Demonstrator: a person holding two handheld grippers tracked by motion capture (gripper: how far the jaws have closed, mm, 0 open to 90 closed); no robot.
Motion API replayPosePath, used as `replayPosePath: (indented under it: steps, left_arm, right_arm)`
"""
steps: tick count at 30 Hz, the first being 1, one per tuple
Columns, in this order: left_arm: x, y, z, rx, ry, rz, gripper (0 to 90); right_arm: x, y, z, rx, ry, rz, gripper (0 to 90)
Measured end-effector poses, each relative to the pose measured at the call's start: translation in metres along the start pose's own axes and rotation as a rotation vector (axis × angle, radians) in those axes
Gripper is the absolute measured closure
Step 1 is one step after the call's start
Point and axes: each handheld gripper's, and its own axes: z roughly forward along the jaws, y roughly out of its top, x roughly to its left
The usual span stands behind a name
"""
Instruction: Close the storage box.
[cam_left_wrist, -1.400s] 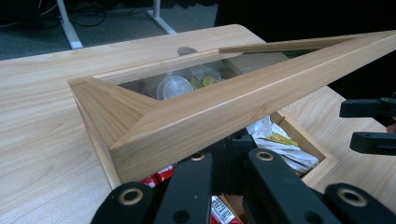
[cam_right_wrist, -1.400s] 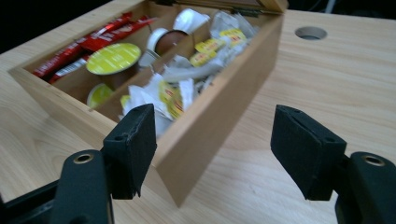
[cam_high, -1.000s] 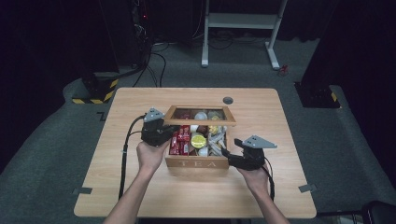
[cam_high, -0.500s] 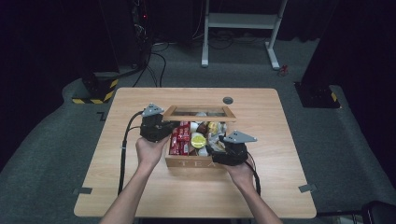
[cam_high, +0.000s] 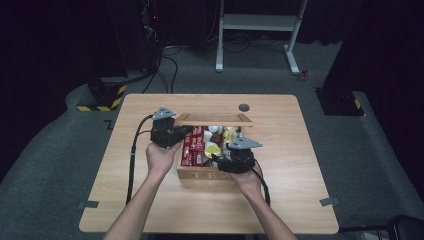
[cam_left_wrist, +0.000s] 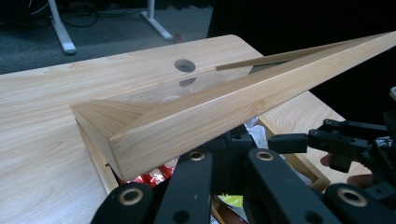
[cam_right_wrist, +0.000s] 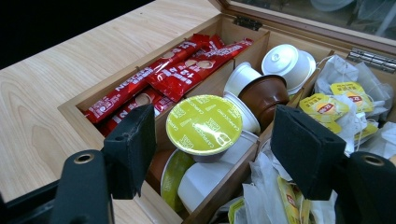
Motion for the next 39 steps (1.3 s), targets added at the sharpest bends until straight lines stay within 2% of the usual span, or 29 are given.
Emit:
replayPosePath:
  steps: [2, 4, 9, 20, 27, 28, 30, 39]
  left_arm:
    - [0.000, 0.001, 0.000, 0.001, 0.003, 0.009, 90.0]
    - [0.001, 0.002, 0.000, -0.004, -0.001, 0.001, 90.0]
    - [0.001, 0.003, 0.002, -0.004, -0.003, -0.003, 90.0]
    - [-0.001, 0.007, 0.002, -0.002, -0.005, 0.000, 90.0]
    - [-0.001, 0.008, 0.001, -0.001, -0.007, 0.003, 90.0]
    - [-0.001, 0.008, 0.001, -0.001, -0.006, 0.005, 90.0]
    - [-0.001, 0.009, 0.001, 0.001, -0.006, 0.005, 90.0]
    - [-0.001, 0.009, 0.001, 0.001, -0.006, 0.006, 90.0]
  right_arm:
    - [0.000, 0.000, 0.001, 0.002, 0.000, 0.000, 31.0]
    - [0.000, 0.000, 0.004, 0.012, -0.004, 0.000, 30.5]
    - [0.006, 0.002, 0.012, 0.027, -0.014, -0.036, 29.6]
    - [0.011, 0.007, 0.029, 0.060, -0.026, -0.050, 27.7]
    - [0.012, 0.006, 0.038, 0.099, -0.045, -0.061, 27.6]
    - [0.013, 0.006, 0.039, 0.110, -0.048, -0.051, 27.8]
    - [0.013, 0.005, 0.042, 0.122, -0.058, -0.063, 29.2]
    - [0.016, 0.004, 0.045, 0.136, -0.087, -0.075, 37.0]
